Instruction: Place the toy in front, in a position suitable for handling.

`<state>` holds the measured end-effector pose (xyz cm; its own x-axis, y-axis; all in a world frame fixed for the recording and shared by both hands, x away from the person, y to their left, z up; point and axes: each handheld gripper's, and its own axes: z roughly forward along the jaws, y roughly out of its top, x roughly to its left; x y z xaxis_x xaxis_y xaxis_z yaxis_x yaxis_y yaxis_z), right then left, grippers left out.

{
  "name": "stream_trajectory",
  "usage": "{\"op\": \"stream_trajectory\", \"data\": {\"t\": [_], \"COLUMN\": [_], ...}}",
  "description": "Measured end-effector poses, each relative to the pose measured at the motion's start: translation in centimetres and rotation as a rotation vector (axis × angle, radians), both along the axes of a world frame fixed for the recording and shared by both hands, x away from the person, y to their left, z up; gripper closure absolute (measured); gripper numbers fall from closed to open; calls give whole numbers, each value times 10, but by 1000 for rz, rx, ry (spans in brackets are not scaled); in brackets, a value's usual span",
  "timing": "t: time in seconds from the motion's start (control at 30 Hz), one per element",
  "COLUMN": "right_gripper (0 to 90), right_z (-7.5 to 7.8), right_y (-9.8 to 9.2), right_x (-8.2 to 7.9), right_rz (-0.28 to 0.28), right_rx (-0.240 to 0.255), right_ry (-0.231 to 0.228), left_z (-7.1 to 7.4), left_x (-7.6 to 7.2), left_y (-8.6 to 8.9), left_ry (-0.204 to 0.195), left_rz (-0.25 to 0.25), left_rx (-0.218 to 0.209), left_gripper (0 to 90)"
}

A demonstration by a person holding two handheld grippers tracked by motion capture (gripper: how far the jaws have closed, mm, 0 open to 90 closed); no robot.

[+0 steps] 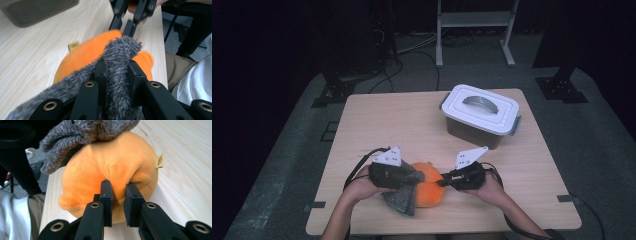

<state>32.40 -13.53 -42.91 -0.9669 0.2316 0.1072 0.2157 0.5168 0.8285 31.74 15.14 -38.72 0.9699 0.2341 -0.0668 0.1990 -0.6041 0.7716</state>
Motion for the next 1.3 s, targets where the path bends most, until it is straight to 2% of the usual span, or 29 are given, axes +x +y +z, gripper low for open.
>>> {"op": "stream_trajectory", "data": {"t": [0.1, 0.17, 0.23, 0.3, 0.37, 0.4, 0.5, 0.57, 0.6, 0.67, 0.8, 0.9, 1.0, 1.13, 1.2, 1.23, 1.3], "right_gripper": [779, 758, 682, 564, 496, 459, 402, 369, 369, 425, 515, 519, 510, 436, 395, 389, 371], "right_z": [2, 0, -2, -1, 1, 2, 2, 1, 0, -1, -1, -1, -1, 5, 9, 11, 16], "right_y": [-12, -19, -22, -23, -22, -21, -18, -15, -13, -10, -11, -14, -16, -19, -20, -21, -21], "right_x": [1, 3, 4, 4, 4, 5, 8, 10, 11, 9, 0, -4, -5, -3, -2, -1, 1], "right_rz": [-27, -36, -33, -27, -33, -29, -29, -42, -45, -56, -55, -33, -22, -19, -24, -24, -22], "right_rx": [-8, -8, 0, 13, 18, 21, 24, 36, 37, 27, 15, 15, 8, 7, 18, 39, 55], "right_ry": [-12, 2, 17, 23, 13, 22, 24, 45, 46, 29, -21, -34, -34, -32, -42, -46, -43], "left_z": [-3, -6, -7, -10, -12, -13, -16, -18, -18, -16, -7, -2, -3, -14, -16, -17, -16], "left_x": [2, 3, 3, 2, 1, 0, -5, -9, -10, -9, -6, -2, 0, -3, -5, -6, -8], "left_y": [-1, -3, -6, -9, -11, -12, -17, -21, -22, -20, -10, -5, -5, -14, -16, -17, -19], "left_ry": [4, 16, 20, 25, 36, 39, 53, 59, 58, 46, 32, 27, 28, 40, 48, 50, 47], "left_rz": [6, 1, -8, -16, -26, -34, -65, -85, -85, -81, -57, -30, -19, -39, -54, -59, -69], "left_rx": [6, -12, -10, -1, 3, 4, 6, 4, 5, 2, -29, -50, -32, 1, -6, -8, 1], "left_gripper": [735, 734, 734, 735, 735, 735, 735, 735, 734, 734, 735, 734, 734, 734, 735, 735, 735]}}
